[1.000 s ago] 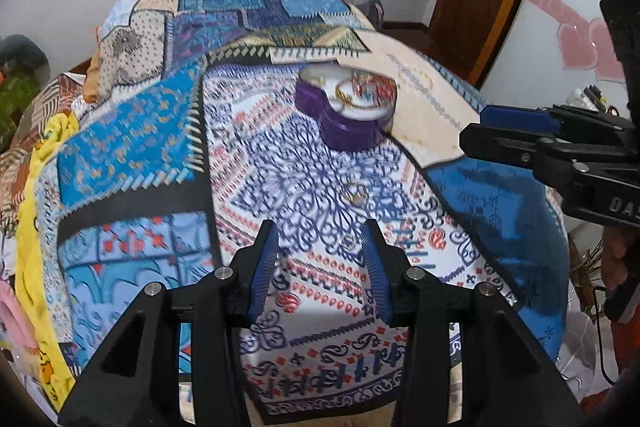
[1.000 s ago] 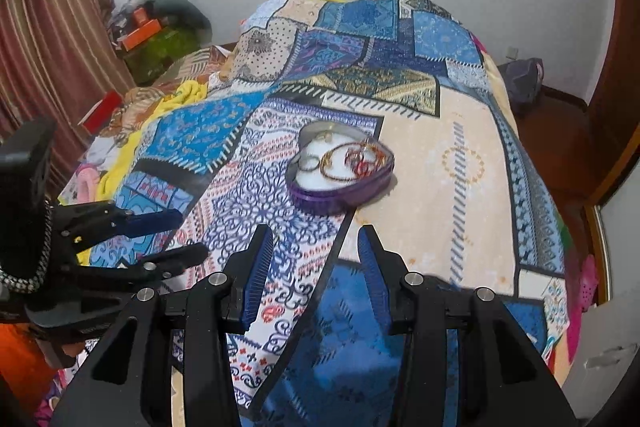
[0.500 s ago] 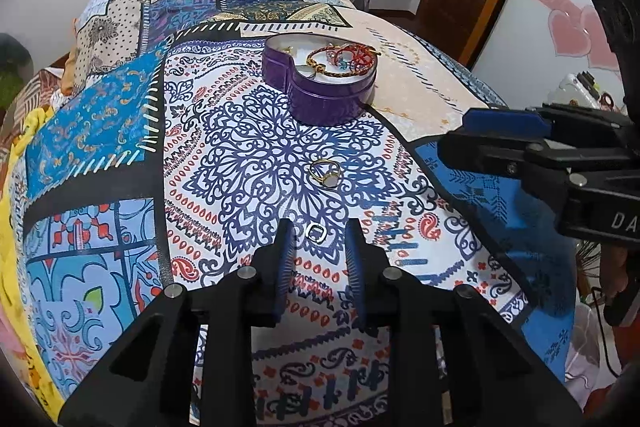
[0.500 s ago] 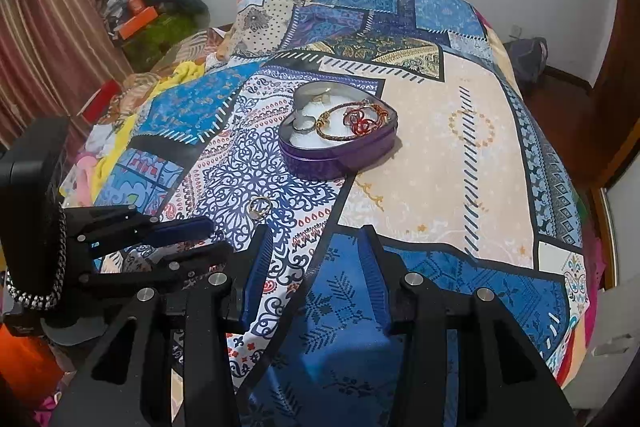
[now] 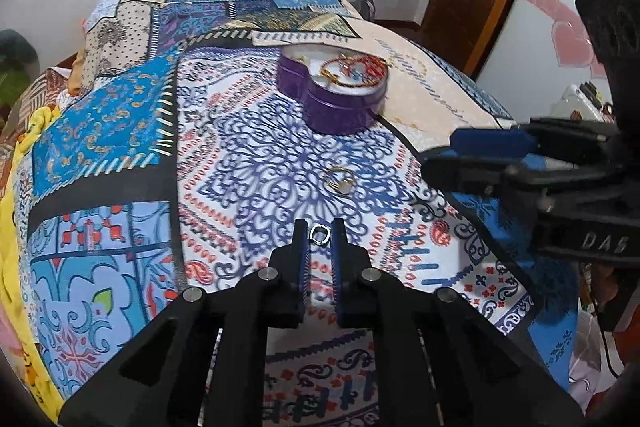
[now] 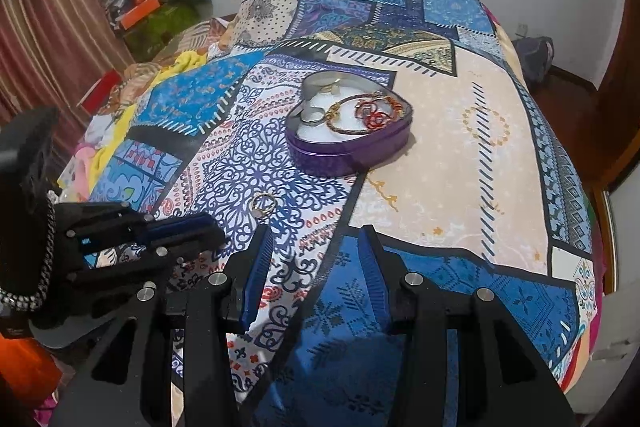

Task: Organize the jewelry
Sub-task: 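Close the left tool on a small silver ring on the quilt, then close the right tool on a gold ring while the left tool holds its ring, then carry both held rings over the purple heart tin with both tools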

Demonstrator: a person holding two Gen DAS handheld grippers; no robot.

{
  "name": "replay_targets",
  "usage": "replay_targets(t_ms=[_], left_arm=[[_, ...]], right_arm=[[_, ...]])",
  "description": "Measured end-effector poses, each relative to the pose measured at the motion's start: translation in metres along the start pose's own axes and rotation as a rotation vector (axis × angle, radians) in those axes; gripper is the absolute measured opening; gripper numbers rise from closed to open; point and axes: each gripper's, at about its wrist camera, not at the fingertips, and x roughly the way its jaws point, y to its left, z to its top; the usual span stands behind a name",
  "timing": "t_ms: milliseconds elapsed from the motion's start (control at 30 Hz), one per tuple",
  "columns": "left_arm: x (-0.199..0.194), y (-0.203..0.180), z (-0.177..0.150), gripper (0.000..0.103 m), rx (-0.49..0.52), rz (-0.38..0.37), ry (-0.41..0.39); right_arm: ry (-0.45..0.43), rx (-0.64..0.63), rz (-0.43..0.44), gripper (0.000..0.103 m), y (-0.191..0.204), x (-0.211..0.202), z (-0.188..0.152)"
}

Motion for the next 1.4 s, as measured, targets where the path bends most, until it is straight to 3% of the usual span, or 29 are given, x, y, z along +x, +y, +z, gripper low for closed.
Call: replay_targets(t_ms=[300,700,767,900,1067,1400], left_arm=[[-0.018,0.023,0.002,0.009,-0.039,0.031,-0.057],[-0.016,0.040,-0.001,0.009,-0.085,0.013,-0.073],[-0.015,0.042,-0.001,0.009,-0.089,0.010,-0.072],[-0.015,0.042,0.000,0.009,-0.096,0.011,-0.072],[-0.018,0.041,0.001,0.009,-0.096,0.017,-0.078],[-0.033,0.028,0.010,0.009,-0.075,0.030,-0.106]], right_arm=[[0.043,-0.084,-0.013,0.040,0.023,0.022,0.007],[0.087,-0.150,0.004,0.040,0.041,0.044,0.012],[0.081,-0.146,0.002,0.037,0.040,0.044,0.012],[0.082,-0.135,-0.006,0.018,0.037,0.046,0.013],[0.077,-0.122,0.013,0.009,0.035,0.045,0.013],[0.024,-0.095,0.022,0.008,0.030,0.028,0.014]])
